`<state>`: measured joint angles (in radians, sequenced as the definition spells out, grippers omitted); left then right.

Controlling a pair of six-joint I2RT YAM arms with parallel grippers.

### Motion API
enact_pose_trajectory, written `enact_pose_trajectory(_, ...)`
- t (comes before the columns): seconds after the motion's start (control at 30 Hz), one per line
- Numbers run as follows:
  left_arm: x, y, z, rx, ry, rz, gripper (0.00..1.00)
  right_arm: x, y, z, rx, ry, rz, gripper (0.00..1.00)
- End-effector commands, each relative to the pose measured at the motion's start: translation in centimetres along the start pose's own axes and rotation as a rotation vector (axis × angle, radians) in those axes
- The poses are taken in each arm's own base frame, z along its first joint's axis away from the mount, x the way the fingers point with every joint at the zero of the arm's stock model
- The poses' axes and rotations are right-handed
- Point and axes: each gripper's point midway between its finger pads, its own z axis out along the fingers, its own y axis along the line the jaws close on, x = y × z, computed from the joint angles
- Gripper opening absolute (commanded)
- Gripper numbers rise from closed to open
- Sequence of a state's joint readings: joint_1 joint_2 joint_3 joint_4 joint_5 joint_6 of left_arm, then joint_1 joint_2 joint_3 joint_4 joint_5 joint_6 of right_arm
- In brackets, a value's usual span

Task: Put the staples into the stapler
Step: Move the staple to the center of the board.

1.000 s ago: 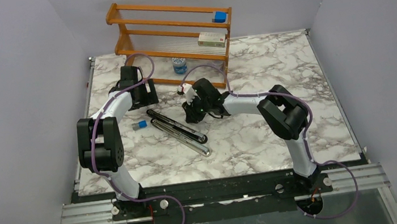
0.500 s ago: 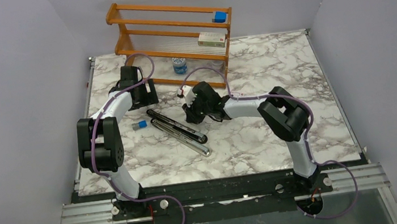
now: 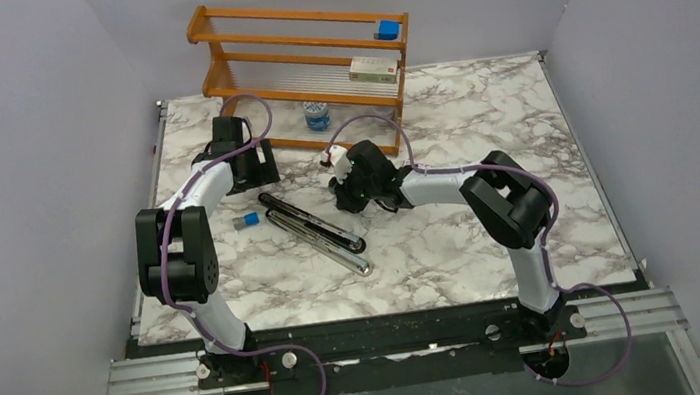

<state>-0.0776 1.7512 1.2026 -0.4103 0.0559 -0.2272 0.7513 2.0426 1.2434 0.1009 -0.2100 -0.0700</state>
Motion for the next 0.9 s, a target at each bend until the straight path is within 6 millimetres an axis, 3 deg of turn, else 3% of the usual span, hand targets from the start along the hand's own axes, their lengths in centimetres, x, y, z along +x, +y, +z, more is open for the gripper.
enact_pose_trajectory(0.0,-1.7,-0.2,-0.8,0.005,-0.044,0.000,0.87,1.9,-2.7,-0.4,0.076,0.075,-0.020,0.18)
enact_pose_trajectory(0.17,-1.7,-0.2,-0.8,0.006,-0.042,0.000,0.87,1.7,-3.2,-0.5,0.072,0.065,-0.016,0.20)
enact_pose_trajectory(0.37,-1.7,-0.2,-0.8,0.006,-0.042,-0.001,0.87,2.2,-2.2,-1.1,0.035,0.055,0.000,0.44)
enact_pose_trajectory(0.7,-1.6,-0.2,-0.7,0.007,-0.040,-0.001,0.87,4.7,-1.4,-2.2,0.017,0.057,0.004,0.45)
enact_pose_trajectory(0.87,-1.6,-0.2,-0.8,0.007,-0.041,0.000,0.87,5.4,-1.1,-1.8,0.004,0.044,0.011,0.45)
